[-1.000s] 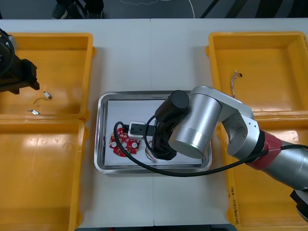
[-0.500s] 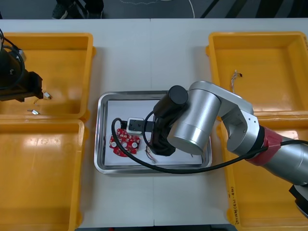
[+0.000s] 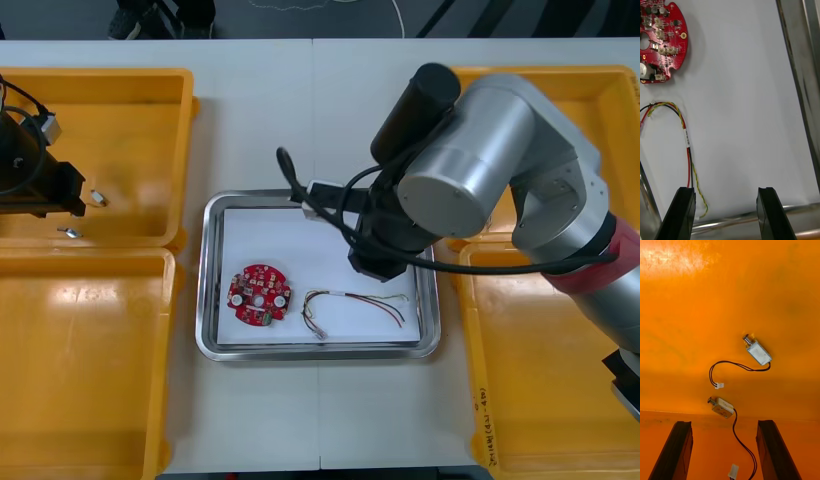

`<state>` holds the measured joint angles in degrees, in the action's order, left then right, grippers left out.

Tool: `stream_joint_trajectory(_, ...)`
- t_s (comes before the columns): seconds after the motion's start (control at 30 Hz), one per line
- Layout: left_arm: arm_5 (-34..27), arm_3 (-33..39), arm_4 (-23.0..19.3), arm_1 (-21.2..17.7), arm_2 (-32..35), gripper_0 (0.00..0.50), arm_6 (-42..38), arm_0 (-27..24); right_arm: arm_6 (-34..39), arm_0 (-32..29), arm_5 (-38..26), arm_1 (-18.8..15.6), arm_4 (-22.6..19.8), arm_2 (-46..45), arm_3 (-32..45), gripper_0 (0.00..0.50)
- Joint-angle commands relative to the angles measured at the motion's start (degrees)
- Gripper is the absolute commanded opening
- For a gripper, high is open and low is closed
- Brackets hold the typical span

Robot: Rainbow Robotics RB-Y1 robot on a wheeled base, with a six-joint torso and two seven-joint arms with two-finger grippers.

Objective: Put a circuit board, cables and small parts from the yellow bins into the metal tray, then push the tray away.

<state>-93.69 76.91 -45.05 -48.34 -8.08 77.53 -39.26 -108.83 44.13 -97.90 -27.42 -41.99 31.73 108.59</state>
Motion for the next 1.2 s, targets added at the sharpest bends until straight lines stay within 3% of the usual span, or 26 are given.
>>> stream_joint_trajectory(0.03,0.53,-2.12,0.57,-2.72,-0.80,0.500,5.61,-2.49,3.45,3.33,-5.11,-1.32,-1.60,-7.65,2.06,0.475)
stream_joint_trajectory(0.27,1.32,-4.49,0.57,-2.72,-1.50,0.500,8.25,-2.58,10.74,5.00,-11.96,-1.76,-0.20,-14.77,1.97,0.475)
stream_joint_trajectory(0.43,1.76,-5.02,0.40,-2.72,-3.17,0.500,8.43,-3.28,13.56,5.00,-12.10,-2.99,1.12,-18.11,1.89,0.475)
stream_joint_trajectory(0.77,7.03,-13.63,-3.38,-2.72,-10.55,0.500,8.95,-8.47,11.71,3.16,-12.10,-5.63,4.55,-25.23,-0.58,0.477)
stream_joint_trajectory(1.2,7.83,-15.83,-5.40,-2.72,-13.72,0.500,9.04,-8.73,11.53,1.05,-12.10,-6.68,11.05,-32.96,-6.20,0.475)
